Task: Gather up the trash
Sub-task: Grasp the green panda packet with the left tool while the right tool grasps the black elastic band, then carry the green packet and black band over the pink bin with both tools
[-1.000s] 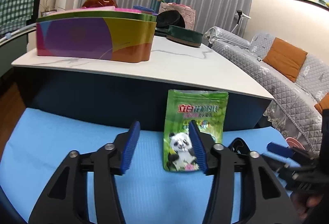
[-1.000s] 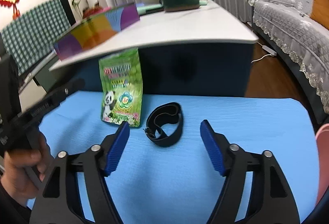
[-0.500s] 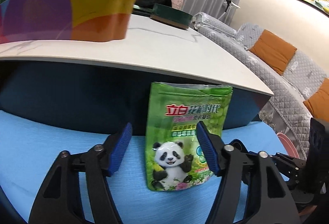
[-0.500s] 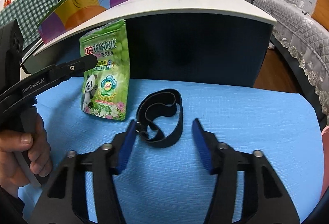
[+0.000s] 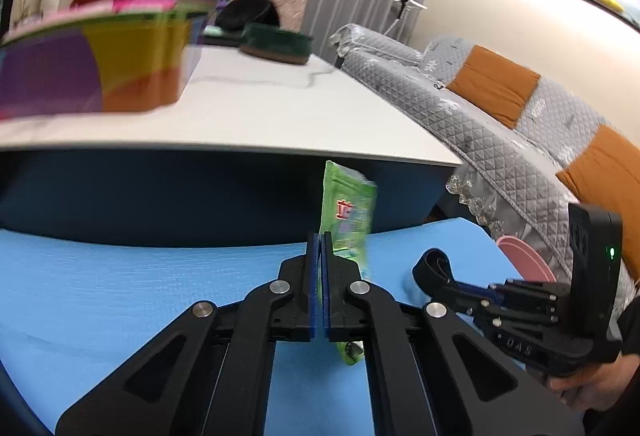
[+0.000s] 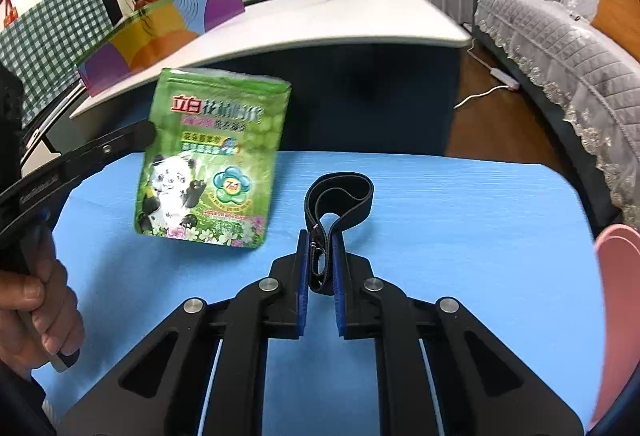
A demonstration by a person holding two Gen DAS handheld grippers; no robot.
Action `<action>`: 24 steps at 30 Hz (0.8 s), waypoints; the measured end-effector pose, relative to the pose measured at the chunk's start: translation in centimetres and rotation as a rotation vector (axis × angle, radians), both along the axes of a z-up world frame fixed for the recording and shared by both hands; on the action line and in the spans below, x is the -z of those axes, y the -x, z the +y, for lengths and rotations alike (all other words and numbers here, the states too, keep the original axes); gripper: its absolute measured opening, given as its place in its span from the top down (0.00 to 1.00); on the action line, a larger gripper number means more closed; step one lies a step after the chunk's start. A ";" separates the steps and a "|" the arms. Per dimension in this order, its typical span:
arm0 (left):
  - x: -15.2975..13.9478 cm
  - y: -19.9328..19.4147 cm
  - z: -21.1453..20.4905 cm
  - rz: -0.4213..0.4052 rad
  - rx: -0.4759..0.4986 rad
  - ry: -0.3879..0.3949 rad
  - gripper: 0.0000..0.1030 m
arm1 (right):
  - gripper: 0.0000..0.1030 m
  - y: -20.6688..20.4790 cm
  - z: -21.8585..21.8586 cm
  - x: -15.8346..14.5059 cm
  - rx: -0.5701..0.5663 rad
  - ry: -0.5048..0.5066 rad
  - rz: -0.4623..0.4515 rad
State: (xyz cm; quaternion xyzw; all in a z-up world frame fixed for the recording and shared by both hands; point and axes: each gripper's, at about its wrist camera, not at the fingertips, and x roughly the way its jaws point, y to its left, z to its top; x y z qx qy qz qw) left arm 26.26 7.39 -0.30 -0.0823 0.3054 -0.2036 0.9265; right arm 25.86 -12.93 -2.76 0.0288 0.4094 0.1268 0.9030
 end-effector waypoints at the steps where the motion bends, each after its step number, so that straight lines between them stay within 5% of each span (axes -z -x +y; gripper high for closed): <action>1: -0.4 0.4 -0.1 -0.008 0.001 -0.006 1.00 | 0.90 0.4 -0.3 -0.3 0.004 -0.004 -0.002; 24: -5.8 11.6 -3.6 -0.127 -0.129 -0.128 1.00 | 0.90 12.5 -8.8 -11.9 0.007 0.037 -0.204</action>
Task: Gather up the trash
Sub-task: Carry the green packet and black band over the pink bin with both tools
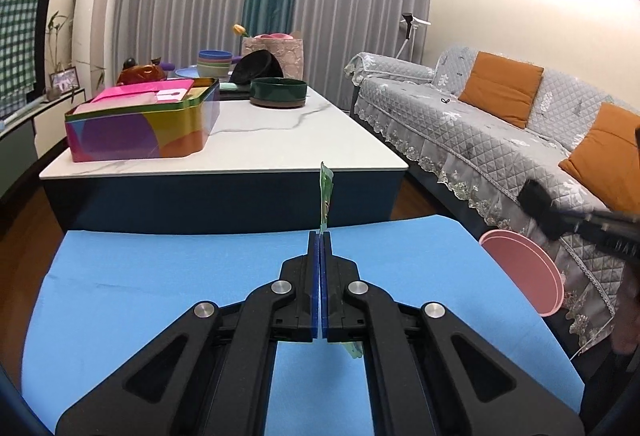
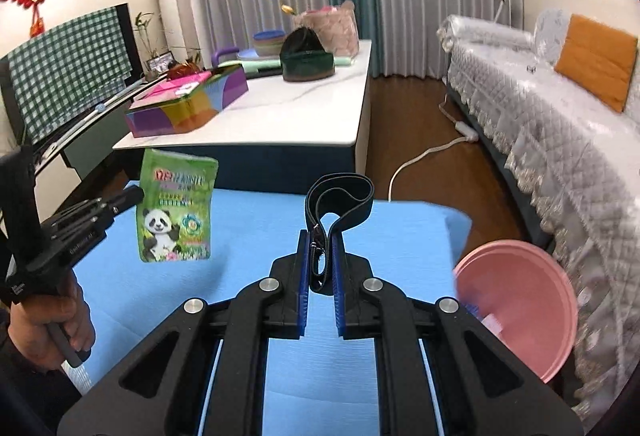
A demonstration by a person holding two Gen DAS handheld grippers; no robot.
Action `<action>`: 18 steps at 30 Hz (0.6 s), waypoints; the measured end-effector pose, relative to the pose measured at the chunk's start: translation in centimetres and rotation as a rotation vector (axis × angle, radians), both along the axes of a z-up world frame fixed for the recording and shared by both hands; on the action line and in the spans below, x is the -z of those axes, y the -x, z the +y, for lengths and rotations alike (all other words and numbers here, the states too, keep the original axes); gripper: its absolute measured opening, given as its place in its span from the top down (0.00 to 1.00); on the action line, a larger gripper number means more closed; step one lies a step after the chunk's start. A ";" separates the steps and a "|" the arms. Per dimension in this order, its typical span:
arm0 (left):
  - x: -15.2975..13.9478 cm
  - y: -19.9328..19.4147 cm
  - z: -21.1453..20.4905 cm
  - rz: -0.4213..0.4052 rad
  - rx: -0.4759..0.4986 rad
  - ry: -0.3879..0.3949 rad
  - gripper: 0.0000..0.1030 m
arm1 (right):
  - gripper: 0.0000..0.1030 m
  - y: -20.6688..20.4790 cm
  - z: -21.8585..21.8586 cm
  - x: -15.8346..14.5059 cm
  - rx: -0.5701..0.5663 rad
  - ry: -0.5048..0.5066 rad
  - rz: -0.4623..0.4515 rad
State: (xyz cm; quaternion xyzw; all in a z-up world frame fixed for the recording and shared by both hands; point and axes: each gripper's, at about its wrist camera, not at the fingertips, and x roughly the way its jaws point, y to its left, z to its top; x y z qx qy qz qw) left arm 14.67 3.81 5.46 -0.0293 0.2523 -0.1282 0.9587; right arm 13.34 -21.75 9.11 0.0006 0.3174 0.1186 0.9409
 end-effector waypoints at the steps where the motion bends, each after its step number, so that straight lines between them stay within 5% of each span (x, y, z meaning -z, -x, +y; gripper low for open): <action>1: -0.1 0.3 -0.3 -0.002 0.000 -0.006 1.00 | 0.90 0.1 -0.3 -0.4 -0.004 0.005 -0.005; 7: 0.0 1.5 -1.9 -0.010 0.003 -0.035 1.00 | 0.90 1.4 -2.7 -1.6 -0.004 -0.012 -0.026; 18: 0.4 2.7 -4.4 -0.012 0.030 -0.040 1.00 | 0.90 1.3 -6.0 1.6 0.067 -0.043 -0.014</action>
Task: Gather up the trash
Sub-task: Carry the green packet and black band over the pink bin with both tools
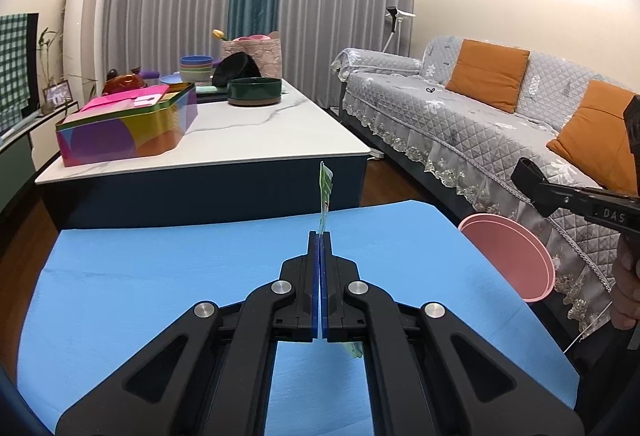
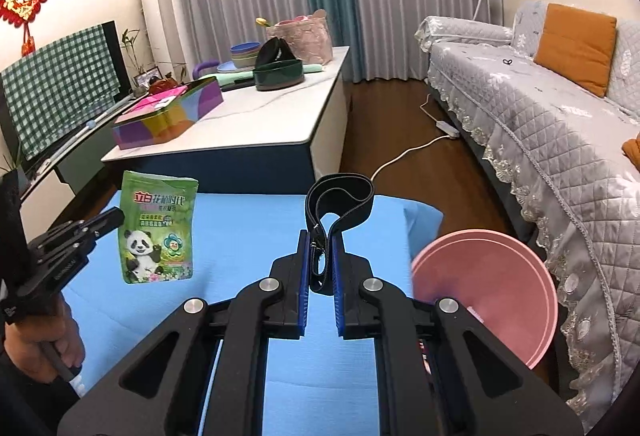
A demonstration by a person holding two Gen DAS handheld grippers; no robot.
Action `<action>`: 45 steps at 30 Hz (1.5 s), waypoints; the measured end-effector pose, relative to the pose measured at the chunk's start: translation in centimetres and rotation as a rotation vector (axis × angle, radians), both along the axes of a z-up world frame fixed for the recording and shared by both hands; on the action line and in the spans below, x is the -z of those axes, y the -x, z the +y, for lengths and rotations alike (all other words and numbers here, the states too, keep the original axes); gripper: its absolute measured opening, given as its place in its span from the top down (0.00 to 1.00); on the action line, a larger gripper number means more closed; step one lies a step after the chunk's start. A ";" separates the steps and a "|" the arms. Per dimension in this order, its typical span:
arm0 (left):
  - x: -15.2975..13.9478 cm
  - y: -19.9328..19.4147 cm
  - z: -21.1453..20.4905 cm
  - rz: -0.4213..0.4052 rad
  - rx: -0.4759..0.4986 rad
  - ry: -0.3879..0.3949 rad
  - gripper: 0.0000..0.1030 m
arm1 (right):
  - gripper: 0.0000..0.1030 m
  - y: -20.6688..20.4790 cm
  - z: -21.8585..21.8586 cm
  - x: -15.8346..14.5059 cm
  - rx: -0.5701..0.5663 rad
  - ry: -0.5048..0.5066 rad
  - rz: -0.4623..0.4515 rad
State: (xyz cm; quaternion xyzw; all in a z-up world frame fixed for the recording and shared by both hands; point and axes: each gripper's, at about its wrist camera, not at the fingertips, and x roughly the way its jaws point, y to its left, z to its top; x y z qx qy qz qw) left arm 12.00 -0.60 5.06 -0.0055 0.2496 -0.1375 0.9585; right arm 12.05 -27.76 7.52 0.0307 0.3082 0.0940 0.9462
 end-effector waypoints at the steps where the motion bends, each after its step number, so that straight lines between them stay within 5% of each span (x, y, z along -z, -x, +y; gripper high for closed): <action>1: 0.0 0.0 -0.2 0.000 0.003 0.004 1.00 | 0.90 0.0 -0.2 0.0 0.005 0.000 -0.002; 45: 0.4 -2.0 -14.1 0.021 0.233 0.026 1.00 | 0.90 -0.2 -12.7 1.2 0.289 0.025 -0.025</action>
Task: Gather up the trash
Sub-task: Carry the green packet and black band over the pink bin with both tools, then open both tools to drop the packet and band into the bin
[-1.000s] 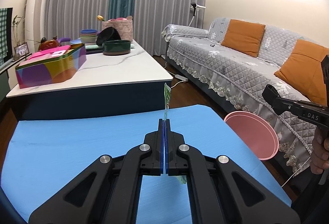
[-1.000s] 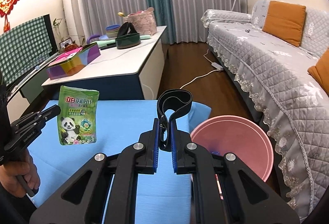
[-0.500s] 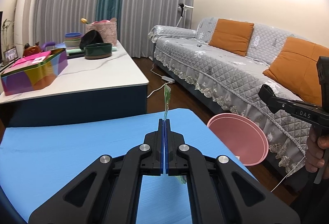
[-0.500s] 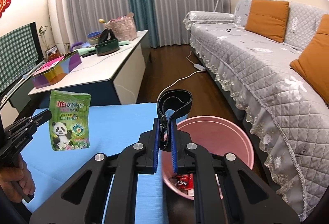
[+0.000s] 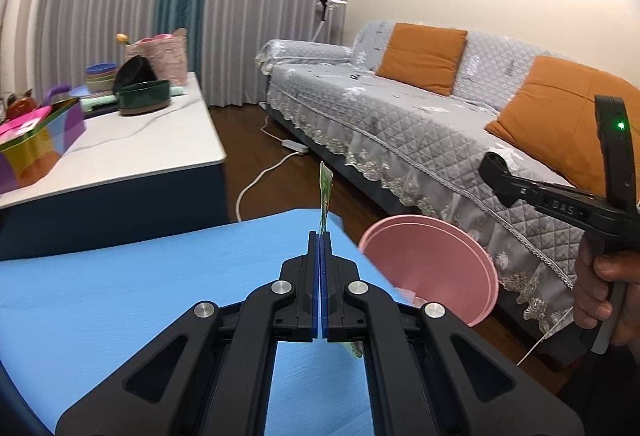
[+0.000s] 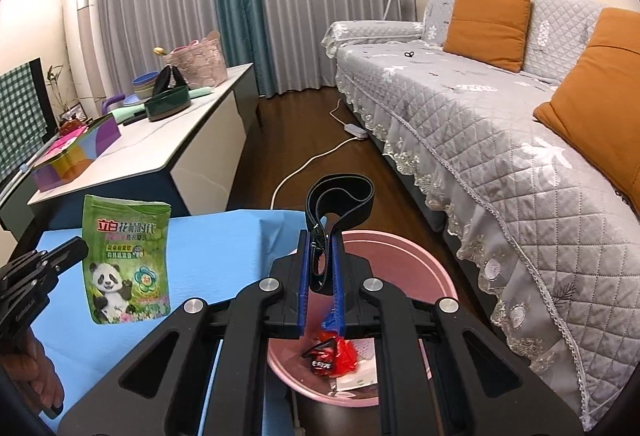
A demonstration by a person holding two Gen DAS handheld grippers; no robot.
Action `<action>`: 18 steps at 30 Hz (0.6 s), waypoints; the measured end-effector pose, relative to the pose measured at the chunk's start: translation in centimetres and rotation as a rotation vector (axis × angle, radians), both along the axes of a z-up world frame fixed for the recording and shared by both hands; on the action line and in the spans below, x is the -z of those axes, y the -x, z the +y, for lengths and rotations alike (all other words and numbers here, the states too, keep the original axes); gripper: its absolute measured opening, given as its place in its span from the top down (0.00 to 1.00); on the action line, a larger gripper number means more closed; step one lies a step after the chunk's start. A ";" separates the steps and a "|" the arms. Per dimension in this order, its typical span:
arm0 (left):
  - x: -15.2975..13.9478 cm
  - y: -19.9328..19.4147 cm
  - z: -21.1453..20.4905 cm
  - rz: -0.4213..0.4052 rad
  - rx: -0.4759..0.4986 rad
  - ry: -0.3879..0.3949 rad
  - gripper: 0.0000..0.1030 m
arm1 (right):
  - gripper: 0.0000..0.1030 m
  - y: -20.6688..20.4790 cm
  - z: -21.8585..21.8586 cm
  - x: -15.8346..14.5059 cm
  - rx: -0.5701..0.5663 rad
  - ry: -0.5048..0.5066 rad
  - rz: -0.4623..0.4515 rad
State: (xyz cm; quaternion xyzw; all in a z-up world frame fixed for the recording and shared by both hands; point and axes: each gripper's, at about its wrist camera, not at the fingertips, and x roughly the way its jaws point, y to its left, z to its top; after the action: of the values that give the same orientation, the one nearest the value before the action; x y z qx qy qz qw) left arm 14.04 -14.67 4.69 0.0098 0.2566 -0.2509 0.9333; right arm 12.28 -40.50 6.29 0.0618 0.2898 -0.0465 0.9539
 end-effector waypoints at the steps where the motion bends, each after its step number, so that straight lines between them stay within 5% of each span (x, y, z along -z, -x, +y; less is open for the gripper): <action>1: 0.1 -0.1 -0.4 0.001 0.005 -0.002 1.00 | 0.90 0.0 -0.2 0.1 0.003 0.002 0.001; 18: 1.0 -4.0 -10.5 0.020 0.114 -0.021 1.00 | 0.89 -1.9 -4.0 2.2 0.065 -0.026 0.043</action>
State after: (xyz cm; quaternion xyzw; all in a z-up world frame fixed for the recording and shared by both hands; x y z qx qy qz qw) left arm 18.02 -25.14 3.69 0.0319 0.2675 -0.3008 0.9148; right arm 14.20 -44.49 4.12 0.0827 0.3086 -0.0749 0.9446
